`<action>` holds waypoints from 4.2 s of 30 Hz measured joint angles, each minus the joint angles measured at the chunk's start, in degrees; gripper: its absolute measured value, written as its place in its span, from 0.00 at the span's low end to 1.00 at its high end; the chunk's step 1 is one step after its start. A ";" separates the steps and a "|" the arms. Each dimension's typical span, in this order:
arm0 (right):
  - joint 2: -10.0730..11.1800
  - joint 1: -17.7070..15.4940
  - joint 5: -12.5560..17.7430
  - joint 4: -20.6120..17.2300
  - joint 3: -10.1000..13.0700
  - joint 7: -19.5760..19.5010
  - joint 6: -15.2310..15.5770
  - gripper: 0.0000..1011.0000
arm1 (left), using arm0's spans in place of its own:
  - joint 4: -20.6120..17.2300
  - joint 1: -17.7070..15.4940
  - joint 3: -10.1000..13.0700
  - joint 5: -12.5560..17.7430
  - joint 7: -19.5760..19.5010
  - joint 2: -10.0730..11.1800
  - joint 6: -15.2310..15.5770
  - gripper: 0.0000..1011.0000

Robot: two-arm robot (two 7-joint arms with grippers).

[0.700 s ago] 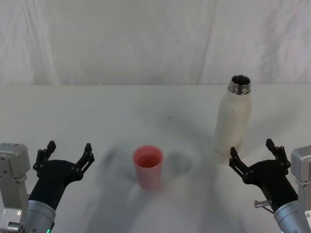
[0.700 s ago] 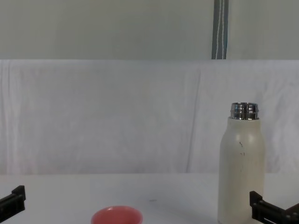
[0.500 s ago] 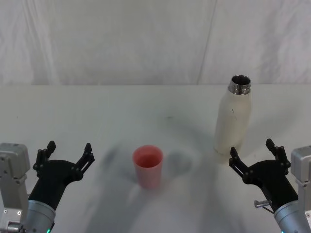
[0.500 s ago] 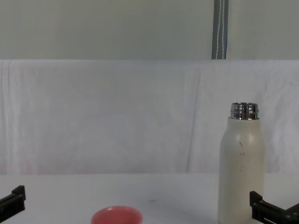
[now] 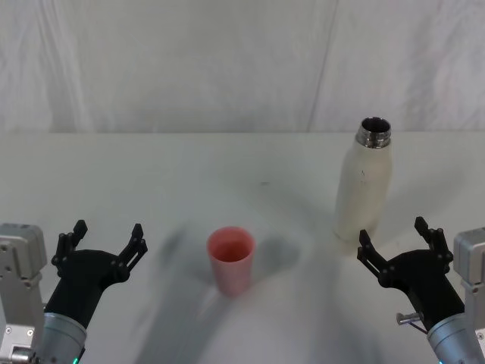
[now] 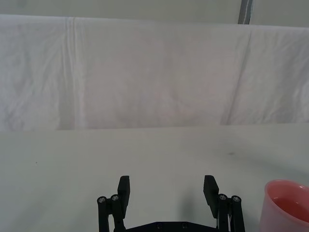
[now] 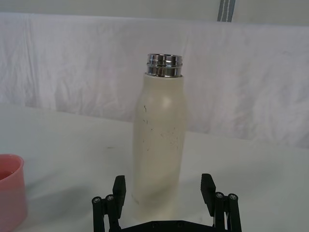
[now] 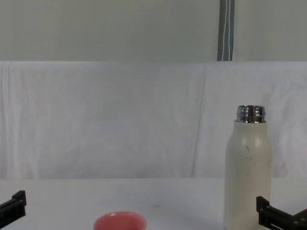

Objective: Grasp the thermos with one hand and pour water into the cup lid.

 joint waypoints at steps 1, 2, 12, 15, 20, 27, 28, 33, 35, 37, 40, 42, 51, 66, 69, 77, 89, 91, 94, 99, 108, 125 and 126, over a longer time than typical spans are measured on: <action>0.00 0.00 0.00 0.00 0.00 0.00 0.00 0.99 | 0.00 0.00 0.00 0.00 0.00 0.00 0.00 0.99; 0.00 0.00 0.00 0.00 0.00 0.00 0.00 0.99 | 0.00 0.00 0.00 0.00 0.00 0.00 0.00 0.99; 0.00 0.00 0.00 0.00 0.00 0.00 0.00 0.99 | 0.00 0.00 0.00 0.00 0.00 0.00 0.00 0.99; 0.00 0.00 0.00 0.00 0.00 0.00 0.00 0.99 | 0.00 0.00 0.00 0.00 0.00 0.00 0.00 0.99; 0.00 0.00 0.00 0.00 0.00 0.00 0.00 0.99 | 0.00 0.00 0.00 0.00 0.00 0.00 0.00 0.99; 0.00 0.00 -0.01 0.00 0.01 0.02 0.00 0.99 | 0.00 0.00 0.00 0.00 0.00 0.00 0.00 0.99; -0.11 -0.02 -0.07 0.00 0.05 0.12 0.00 0.99 | 0.00 0.00 0.00 0.00 0.00 0.00 0.00 0.99; -0.90 -0.46 -0.80 -0.74 0.15 0.92 0.13 0.99 | 0.00 0.00 0.00 0.00 0.00 0.00 0.00 0.99; -1.24 -0.76 -1.14 -1.18 0.31 1.29 0.25 0.99 | 0.00 0.00 0.00 0.00 0.00 0.00 0.00 0.99; -1.52 -1.12 -1.40 -1.62 0.52 1.62 0.31 0.99 | 0.00 0.00 0.00 0.00 0.00 0.00 0.00 0.99; -1.91 -1.59 -1.70 -2.20 0.80 2.06 0.36 0.99 | 0.00 0.00 0.00 0.00 0.00 0.00 0.00 0.99; -2.11 -1.84 -1.80 -2.49 0.95 2.30 0.42 0.99 | 0.00 0.00 0.00 0.00 0.00 0.00 0.00 0.99; -2.89 -3.02 -1.69 -4.42 2.12 4.48 1.10 0.99 | 0.00 0.00 0.00 0.00 0.00 0.00 0.00 0.99; -3.62 -3.07 -0.84 -5.99 4.04 7.86 2.70 0.99 | 0.00 0.00 0.00 0.00 0.00 0.00 0.00 0.99; -3.63 -2.90 -0.55 -6.05 4.18 8.43 3.09 0.99 | 0.00 0.00 0.00 0.00 0.00 0.00 0.00 0.99; -3.01 -2.08 0.02 -6.19 4.27 9.78 5.41 0.99 | 0.00 0.00 0.00 0.00 0.00 0.00 0.00 0.99; -3.27 0.03 1.80 -5.11 4.91 9.96 10.02 0.99 | 0.00 0.00 0.00 0.00 0.00 0.00 0.00 0.99; -3.29 0.36 1.92 -4.83 4.91 9.96 10.25 0.99 | 0.00 0.00 0.00 0.00 0.00 0.00 0.00 0.99; -3.31 1.06 2.13 -4.14 4.88 9.96 10.58 0.99 | 0.00 0.00 0.00 0.00 0.00 0.00 0.00 0.99; -3.34 2.25 2.41 -2.98 4.76 10.04 10.80 0.99 | 0.00 0.00 0.00 0.00 0.00 0.00 0.00 0.99; -3.18 4.44 3.12 -0.34 4.66 10.46 10.75 0.99 | 0.00 0.00 0.00 0.00 0.00 0.00 0.00 0.99; -2.61 7.67 3.99 3.19 4.19 11.17 10.07 0.99 | 0.00 0.00 0.00 0.00 0.00 0.00 0.00 0.99; -2.60 7.78 4.02 3.33 4.14 11.18 10.05 0.99 | 0.00 0.00 0.00 0.00 0.00 0.00 0.00 0.99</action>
